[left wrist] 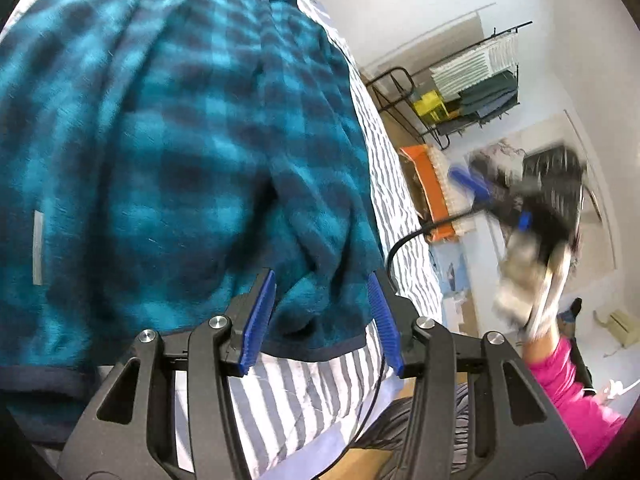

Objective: Fold large clothes

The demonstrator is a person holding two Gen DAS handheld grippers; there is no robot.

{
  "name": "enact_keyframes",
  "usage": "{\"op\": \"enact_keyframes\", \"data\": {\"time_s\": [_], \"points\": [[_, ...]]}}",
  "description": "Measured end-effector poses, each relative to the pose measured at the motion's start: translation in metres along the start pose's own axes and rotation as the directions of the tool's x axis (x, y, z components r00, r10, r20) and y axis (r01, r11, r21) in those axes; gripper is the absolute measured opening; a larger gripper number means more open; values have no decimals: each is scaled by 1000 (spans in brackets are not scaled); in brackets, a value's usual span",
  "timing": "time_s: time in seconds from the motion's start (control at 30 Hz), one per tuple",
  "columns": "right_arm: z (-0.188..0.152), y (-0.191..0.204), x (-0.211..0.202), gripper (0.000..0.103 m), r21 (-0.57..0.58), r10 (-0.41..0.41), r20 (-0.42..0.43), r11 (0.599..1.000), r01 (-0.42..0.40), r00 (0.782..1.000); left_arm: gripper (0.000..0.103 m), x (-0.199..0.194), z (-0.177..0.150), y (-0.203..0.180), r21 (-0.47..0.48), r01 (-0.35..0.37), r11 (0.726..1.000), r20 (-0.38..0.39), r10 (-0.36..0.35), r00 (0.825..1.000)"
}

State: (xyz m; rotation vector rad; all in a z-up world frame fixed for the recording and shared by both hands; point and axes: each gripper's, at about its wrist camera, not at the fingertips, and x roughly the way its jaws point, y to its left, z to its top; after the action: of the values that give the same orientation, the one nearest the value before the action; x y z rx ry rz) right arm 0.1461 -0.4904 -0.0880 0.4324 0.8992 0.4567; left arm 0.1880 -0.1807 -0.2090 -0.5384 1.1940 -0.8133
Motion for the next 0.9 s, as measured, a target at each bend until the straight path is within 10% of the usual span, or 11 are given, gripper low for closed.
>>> {"op": "enact_keyframes", "data": {"time_s": [0.3,0.5,0.9], "points": [[-85,-16,33,47,122,93,-100,989,-81,991,24,23,-7,-1,36,-33,999,-52,35,998],[-91,24,-71,47,9,118,95,993,-120,988,24,3,-6,-16,96,-47,994,-28,50,998],[-108,123,-263,47,-211,-9,371,973,93,929,38,-38,-6,-47,179,-103,978,24,101,995]]}}
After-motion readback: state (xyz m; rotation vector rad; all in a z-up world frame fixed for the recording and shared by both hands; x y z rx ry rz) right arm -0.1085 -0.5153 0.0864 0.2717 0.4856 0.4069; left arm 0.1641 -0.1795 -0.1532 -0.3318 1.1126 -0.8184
